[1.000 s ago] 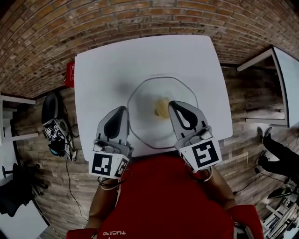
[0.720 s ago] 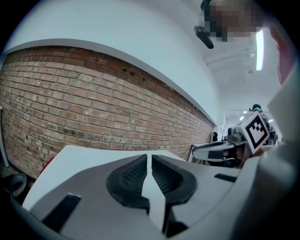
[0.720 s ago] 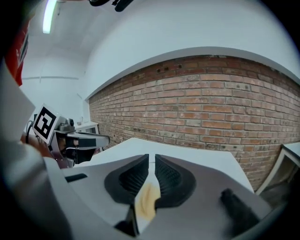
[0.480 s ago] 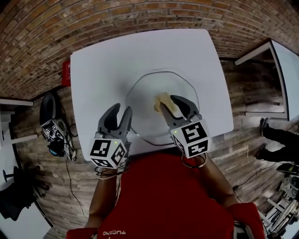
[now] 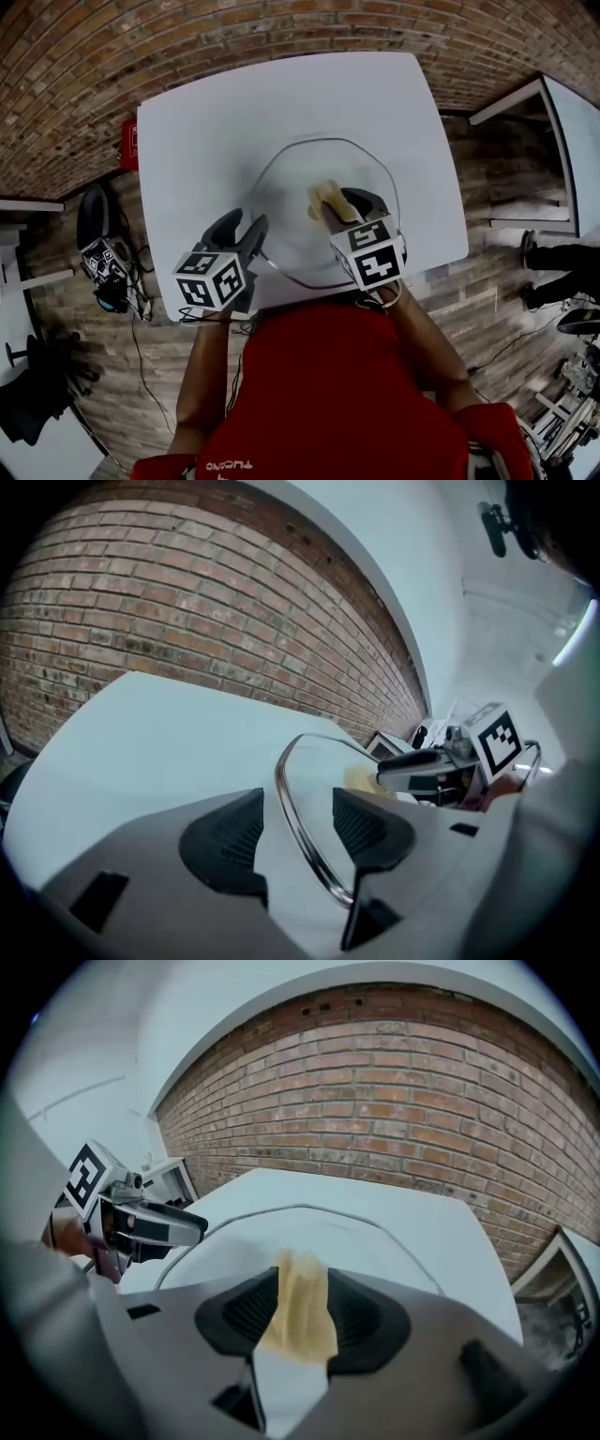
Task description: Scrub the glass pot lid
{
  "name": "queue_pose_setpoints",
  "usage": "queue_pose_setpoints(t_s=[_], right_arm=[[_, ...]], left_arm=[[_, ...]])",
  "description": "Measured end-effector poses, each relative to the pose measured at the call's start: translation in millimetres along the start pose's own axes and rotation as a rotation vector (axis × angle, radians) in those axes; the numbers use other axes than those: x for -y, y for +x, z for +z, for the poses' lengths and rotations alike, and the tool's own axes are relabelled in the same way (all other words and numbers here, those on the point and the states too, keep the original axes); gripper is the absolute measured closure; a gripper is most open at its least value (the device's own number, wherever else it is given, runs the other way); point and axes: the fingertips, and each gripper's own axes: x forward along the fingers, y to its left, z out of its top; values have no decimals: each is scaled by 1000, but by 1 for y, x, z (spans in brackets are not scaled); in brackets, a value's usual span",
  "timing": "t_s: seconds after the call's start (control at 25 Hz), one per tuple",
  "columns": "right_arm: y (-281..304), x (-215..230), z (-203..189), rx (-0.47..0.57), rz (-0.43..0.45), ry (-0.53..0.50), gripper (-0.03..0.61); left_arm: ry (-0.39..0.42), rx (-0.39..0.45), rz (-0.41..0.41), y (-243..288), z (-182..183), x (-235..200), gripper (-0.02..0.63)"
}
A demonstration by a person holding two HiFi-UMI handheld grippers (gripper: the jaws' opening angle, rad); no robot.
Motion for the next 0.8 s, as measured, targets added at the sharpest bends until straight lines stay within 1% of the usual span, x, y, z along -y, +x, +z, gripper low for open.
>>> queue_pose_setpoints(t_s=[0.16, 0.28, 0.4, 0.48, 0.6, 0.8], right_arm=[[9, -3, -11, -54, 22, 2, 419], [13, -4, -19, -90, 23, 3, 419], [14, -6, -19, -102, 24, -14, 442], [15, -7, -19, -102, 18, -35, 467], [15, -9, -19, -107, 9, -59, 503], [15, -11, -20, -111, 8, -64, 522]], left_arm=[[-20, -50, 5, 7, -11, -7, 393], [-28, -76, 6, 11, -18, -9, 394], [-36, -86, -5, 13, -21, -8, 396], [-38, -87, -18, 14, -20, -7, 411], [-36, -86, -33, 14, -19, -3, 466], [-45, -85, -26, 14, -21, -3, 482]])
